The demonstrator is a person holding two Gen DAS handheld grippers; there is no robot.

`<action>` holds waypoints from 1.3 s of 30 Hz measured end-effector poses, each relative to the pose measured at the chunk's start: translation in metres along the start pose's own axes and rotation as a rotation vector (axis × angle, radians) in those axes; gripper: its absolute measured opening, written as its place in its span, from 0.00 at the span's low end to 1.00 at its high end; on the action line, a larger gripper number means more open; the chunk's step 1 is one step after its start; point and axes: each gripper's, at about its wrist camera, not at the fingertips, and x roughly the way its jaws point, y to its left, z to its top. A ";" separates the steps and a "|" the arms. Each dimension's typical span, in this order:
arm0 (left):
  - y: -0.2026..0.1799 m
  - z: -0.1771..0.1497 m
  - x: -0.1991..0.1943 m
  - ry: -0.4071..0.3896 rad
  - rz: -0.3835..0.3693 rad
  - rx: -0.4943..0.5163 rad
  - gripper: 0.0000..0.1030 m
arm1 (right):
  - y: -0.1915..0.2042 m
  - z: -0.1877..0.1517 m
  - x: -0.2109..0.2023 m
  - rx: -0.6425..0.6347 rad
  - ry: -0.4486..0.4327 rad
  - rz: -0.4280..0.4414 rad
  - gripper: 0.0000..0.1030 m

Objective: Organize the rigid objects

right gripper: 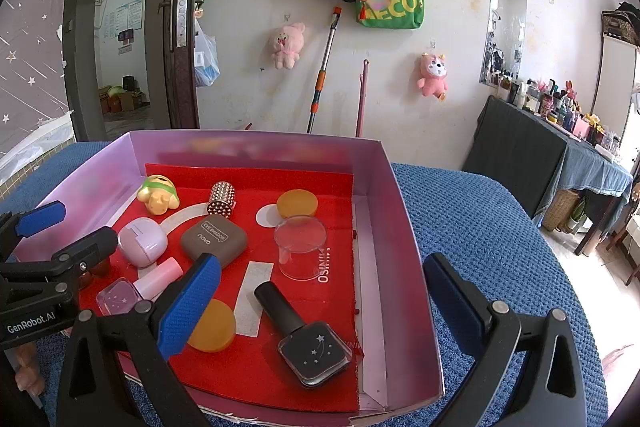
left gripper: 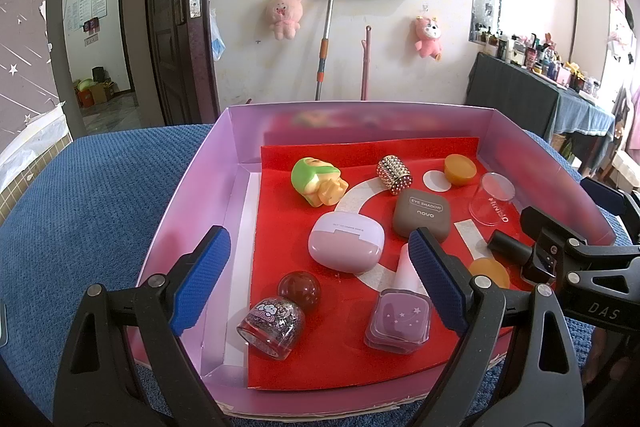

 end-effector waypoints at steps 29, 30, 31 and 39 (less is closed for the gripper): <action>0.000 0.000 -0.001 -0.001 -0.001 -0.001 0.89 | -0.002 -0.001 0.000 -0.006 0.001 -0.005 1.00; 0.000 0.001 -0.001 -0.001 -0.001 -0.001 0.89 | -0.002 -0.001 0.000 -0.006 0.000 -0.004 1.00; 0.000 0.001 -0.001 -0.001 -0.001 -0.001 0.89 | -0.002 -0.002 0.000 -0.006 0.001 -0.004 1.00; 0.000 0.001 -0.001 0.000 -0.001 0.000 0.89 | -0.004 -0.005 0.000 -0.004 0.005 -0.003 1.00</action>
